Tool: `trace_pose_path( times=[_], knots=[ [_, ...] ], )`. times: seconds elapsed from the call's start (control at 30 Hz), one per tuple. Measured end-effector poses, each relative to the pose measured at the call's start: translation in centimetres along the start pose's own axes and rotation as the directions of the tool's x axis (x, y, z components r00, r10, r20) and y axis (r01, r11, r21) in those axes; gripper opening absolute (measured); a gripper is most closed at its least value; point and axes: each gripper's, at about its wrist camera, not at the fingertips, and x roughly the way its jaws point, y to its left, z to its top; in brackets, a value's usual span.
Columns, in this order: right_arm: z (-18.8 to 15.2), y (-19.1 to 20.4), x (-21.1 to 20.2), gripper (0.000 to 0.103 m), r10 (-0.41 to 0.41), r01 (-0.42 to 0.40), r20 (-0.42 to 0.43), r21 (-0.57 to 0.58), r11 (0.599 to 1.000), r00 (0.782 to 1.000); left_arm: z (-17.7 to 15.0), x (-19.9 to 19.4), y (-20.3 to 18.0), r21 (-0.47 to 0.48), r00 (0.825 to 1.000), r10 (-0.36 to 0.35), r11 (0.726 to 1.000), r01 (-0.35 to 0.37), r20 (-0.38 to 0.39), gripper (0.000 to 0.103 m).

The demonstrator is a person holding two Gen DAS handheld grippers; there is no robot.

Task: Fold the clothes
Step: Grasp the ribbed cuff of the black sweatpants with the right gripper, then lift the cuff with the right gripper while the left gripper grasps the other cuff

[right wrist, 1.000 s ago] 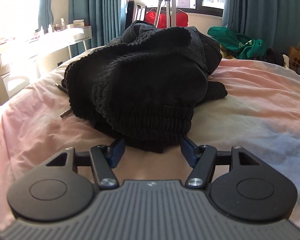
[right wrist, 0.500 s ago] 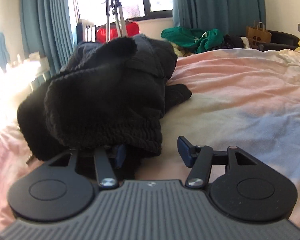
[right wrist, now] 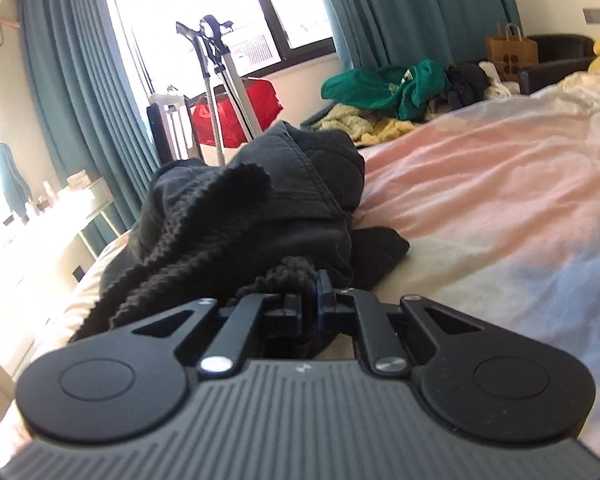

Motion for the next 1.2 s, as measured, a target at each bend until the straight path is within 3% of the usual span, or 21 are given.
trace_pose_path(
  times=[0.23, 0.4, 0.53, 0.6, 0.67, 0.73, 0.77, 0.9, 1.0, 1.1, 1.2],
  knots=[
    [3.5, -0.3, -12.7, 0.009, 0.133, -0.106, 0.143, -0.178, 0.978, 0.981, 0.4, -1.7, 0.3, -0.014, 0.998, -0.057, 0.998, 0.057, 0.027, 0.103],
    [4.0, -0.7, -21.4, 0.009, 0.206, -0.16, 0.149, -0.274, 0.948, 0.967, 0.3, -4.2, -0.2, -0.02, 0.99, -0.131, 0.991, 0.132, 0.044, 0.103],
    [2.2, -2.5, -25.8, 0.009, 0.202, -0.177, 0.07, -0.265, 0.948, 0.977, -0.3, -6.3, -1.4, 0.013, 0.98, -0.193, 0.981, 0.193, 0.038, 0.103],
    [0.7, -3.8, -26.2, 0.009, 0.172, -0.168, -0.007, -0.258, 0.952, 0.985, -0.9, -7.1, -2.4, 0.041, 0.976, -0.215, 0.976, 0.214, 0.025, 0.103],
    [-1.5, -5.4, -25.0, 0.009, 0.117, -0.146, -0.15, -0.199, 0.969, 0.982, -1.7, -7.6, -3.7, 0.082, 0.975, -0.223, 0.972, 0.222, 0.01, 0.103],
    [-3.7, -7.0, -23.5, 0.01, 0.073, -0.112, -0.298, -0.118, 0.987, 0.952, -2.8, -8.1, -5.4, 0.138, 0.973, -0.229, 0.964, 0.227, -0.006, 0.103],
    [-4.4, -7.9, -23.2, 0.01, 0.073, -0.099, -0.331, -0.065, 0.993, 0.941, -3.4, -8.1, -6.2, 0.163, 0.974, -0.224, 0.961, 0.224, -0.02, 0.103],
    [-5.8, -10.2, -22.7, 0.01, 0.116, -0.082, -0.389, 0.103, 0.991, 0.914, -5.3, -8.3, -9.2, 0.276, 0.986, -0.162, 0.947, 0.165, -0.032, 0.103],
    [-5.4, -10.7, -23.1, 0.011, 0.145, -0.098, -0.395, 0.136, 0.986, 0.907, -7.0, -7.9, -11.2, 0.412, 0.998, -0.062, 0.909, 0.067, -0.026, 0.103],
    [-5.2, -11.0, -23.3, 0.012, 0.167, -0.111, -0.4, 0.158, 0.981, 0.901, -7.9, -7.0, -12.7, 0.463, 0.993, -0.06, 0.881, 0.1, -0.101, 0.102],
    [-5.6, -12.0, -23.1, 0.012, 0.187, -0.106, -0.421, 0.208, 0.972, 0.888, -7.2, -6.5, -14.5, 0.467, 0.984, -0.117, 0.869, 0.165, -0.132, 0.102]
  ],
)
